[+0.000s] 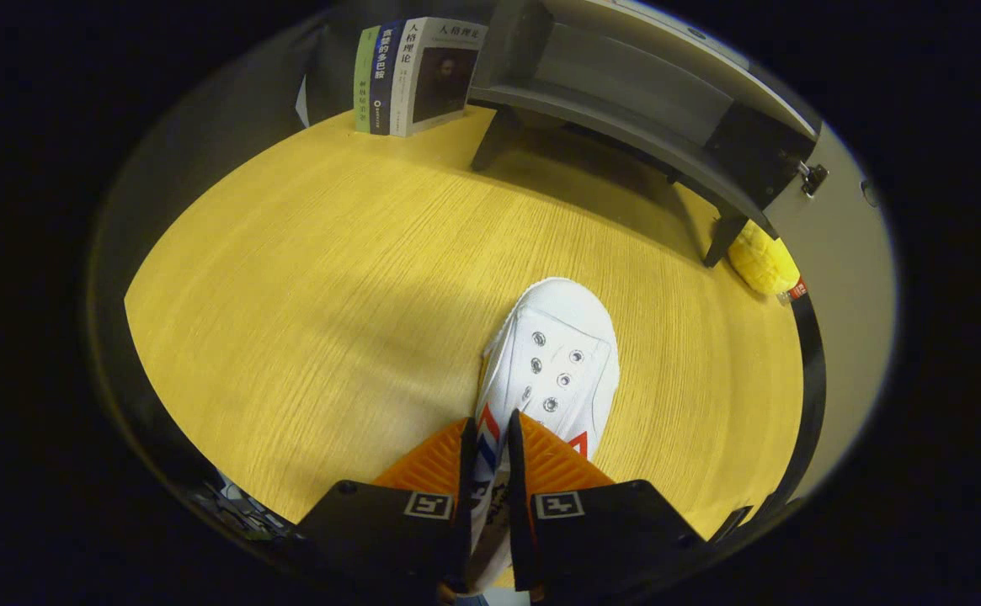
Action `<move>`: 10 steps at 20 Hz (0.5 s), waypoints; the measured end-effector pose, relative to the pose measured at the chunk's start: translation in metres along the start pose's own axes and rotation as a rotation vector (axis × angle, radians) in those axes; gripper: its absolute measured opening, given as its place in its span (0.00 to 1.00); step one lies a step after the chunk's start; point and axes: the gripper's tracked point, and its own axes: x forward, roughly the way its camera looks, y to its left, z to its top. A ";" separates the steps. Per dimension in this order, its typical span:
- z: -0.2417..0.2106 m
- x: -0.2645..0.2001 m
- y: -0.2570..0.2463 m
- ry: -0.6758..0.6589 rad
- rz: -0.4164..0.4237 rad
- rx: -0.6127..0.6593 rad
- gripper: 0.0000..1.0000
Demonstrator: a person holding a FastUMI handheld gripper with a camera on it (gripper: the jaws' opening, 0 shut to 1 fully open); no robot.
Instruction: Open the shoe cabinet door, grab the shoes and put them into the shoe cabinet, then close the shoe cabinet door.
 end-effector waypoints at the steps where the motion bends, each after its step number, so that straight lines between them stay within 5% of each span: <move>1: 0.005 0.006 0.000 -0.028 0.021 0.045 0.21; 3: -0.001 0.000 -0.001 -0.026 0.053 0.081 0.01; 10: 0.016 -0.028 -0.005 -0.133 0.171 0.273 0.01</move>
